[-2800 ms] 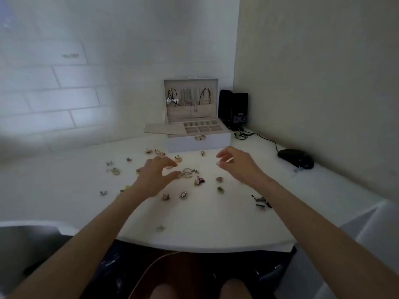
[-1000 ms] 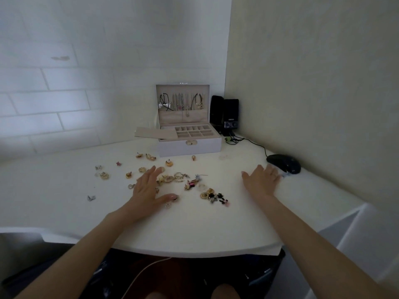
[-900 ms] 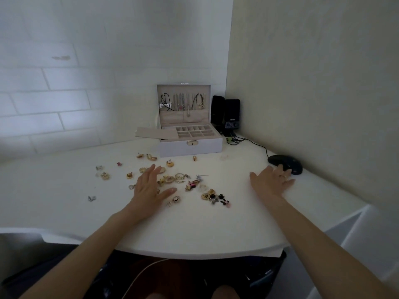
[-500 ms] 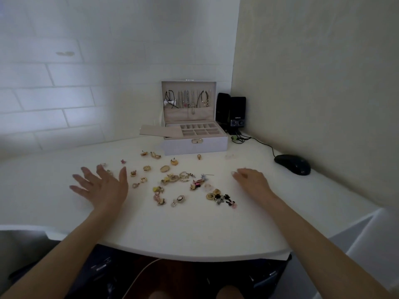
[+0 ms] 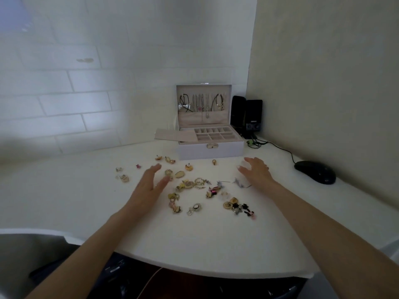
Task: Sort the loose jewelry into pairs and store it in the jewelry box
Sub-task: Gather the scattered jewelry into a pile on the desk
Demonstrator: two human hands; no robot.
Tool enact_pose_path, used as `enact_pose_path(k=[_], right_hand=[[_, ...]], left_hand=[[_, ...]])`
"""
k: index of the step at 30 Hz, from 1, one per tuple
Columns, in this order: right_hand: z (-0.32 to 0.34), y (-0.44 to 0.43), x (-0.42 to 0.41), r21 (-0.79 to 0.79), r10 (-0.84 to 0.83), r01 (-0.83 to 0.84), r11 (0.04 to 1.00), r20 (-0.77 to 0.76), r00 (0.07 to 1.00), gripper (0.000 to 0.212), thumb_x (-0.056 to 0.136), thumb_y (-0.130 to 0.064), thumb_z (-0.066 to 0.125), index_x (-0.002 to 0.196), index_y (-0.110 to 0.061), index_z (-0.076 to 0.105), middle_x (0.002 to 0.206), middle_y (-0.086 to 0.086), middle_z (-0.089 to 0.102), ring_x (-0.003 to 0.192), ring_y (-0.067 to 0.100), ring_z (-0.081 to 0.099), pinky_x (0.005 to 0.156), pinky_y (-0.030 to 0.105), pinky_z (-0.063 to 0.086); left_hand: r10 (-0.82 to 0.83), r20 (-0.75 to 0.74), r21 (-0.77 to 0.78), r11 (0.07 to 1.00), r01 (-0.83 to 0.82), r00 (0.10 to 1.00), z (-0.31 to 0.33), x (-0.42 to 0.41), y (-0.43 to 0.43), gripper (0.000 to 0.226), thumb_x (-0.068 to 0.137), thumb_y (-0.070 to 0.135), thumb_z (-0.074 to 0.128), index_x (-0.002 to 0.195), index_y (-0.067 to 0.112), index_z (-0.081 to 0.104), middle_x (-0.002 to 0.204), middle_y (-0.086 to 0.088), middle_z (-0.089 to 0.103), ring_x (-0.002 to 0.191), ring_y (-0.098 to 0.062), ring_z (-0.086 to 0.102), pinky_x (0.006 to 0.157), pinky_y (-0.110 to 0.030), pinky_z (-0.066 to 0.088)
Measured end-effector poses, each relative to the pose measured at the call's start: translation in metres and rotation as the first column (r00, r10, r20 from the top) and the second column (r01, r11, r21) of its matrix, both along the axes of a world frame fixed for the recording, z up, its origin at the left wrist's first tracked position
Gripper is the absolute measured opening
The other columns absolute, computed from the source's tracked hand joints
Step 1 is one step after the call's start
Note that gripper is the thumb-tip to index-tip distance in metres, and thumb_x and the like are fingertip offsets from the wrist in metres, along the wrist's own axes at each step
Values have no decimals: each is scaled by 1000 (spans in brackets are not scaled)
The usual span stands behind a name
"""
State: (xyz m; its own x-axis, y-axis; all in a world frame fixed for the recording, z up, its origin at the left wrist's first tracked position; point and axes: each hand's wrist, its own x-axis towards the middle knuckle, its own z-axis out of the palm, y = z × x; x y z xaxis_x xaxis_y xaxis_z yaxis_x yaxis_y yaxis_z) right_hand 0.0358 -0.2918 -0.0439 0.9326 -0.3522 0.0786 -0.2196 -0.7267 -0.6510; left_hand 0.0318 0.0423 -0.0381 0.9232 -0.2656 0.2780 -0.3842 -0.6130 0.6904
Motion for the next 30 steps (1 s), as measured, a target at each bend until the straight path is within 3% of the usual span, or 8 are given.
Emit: enact_pose_path(k=[3, 6, 8, 12, 16, 19, 23, 30], right_hand=[[1, 0, 9, -21, 37, -38, 999, -47, 998, 64, 93, -49, 46, 146, -18, 28, 156, 11, 18, 143, 27, 15, 114, 40, 15], [6, 6, 12, -12, 88, -89, 996, -46, 995, 64, 94, -47, 46, 146, -14, 29, 153, 8, 27, 139, 25, 26, 113, 37, 21], [8, 11, 13, 12, 138, -138, 990, -53, 989, 65, 93, -48, 48, 146, -15, 30, 152, 6, 30, 138, 24, 30, 114, 36, 23], [11, 25, 10, 103, 300, -296, 950, -29, 953, 51, 94, -41, 51, 139, -18, 43, 145, 0, 42, 133, 18, 39, 112, 32, 26], [17, 35, 13, 320, 341, -370, 872, 144, 929, 30, 92, -32, 56, 120, -22, 61, 124, -3, 59, 121, 13, 51, 102, 25, 37], [19, 42, 22, 330, 309, -341, 880, 147, 940, 40, 93, -37, 53, 131, -22, 53, 134, -3, 52, 118, 9, 47, 95, 22, 33], [17, 53, 30, 329, 382, -383, 863, 70, 922, 49, 93, -46, 48, 136, -22, 47, 138, -3, 48, 117, 8, 46, 93, 22, 34], [19, 53, 31, 508, 498, -478, 716, 108, 861, 32, 96, -35, 48, 116, -16, 65, 112, -5, 69, 111, 7, 60, 95, 20, 42]], left_hand=[[298, 159, -75, 954, -290, 941, -3, 22, 14, 55, 96, 37, 42, 141, 7, 31, 151, -12, 27, 142, -26, 16, 117, -43, 12], [596, 11, -12, 803, -596, 803, -6, 47, 28, 61, 97, 38, 40, 142, -1, 25, 150, -24, 18, 142, -38, 7, 116, -46, 3], [647, -73, 74, 763, -642, 759, -8, 60, 34, 66, 96, 43, 38, 143, -1, 22, 151, -26, 14, 141, -40, 5, 115, -48, 0], [601, -92, 129, 798, -589, 794, -7, 84, 38, 69, 96, 47, 35, 142, -2, 23, 149, -26, 23, 140, -39, 16, 115, -47, 6], [440, -137, 90, 898, -432, 887, -4, 102, 38, 72, 94, 49, 38, 142, -2, 24, 150, -19, 26, 139, -32, 25, 115, -43, 12], [251, -207, -61, 961, -269, 945, 1, 102, 32, 68, 93, 49, 42, 144, 9, 23, 149, -8, 32, 135, -26, 34, 110, -38, 24], [74, -239, -38, 996, -86, 968, 7, 107, 18, 61, 91, 57, 40, 141, 24, 34, 146, 1, 38, 132, -20, 37, 102, -31, 27], [66, -221, 0, 998, -67, 973, 10, 123, -6, 51, 94, 53, 37, 138, 29, 41, 143, 0, 44, 129, -21, 41, 107, -37, 28]])
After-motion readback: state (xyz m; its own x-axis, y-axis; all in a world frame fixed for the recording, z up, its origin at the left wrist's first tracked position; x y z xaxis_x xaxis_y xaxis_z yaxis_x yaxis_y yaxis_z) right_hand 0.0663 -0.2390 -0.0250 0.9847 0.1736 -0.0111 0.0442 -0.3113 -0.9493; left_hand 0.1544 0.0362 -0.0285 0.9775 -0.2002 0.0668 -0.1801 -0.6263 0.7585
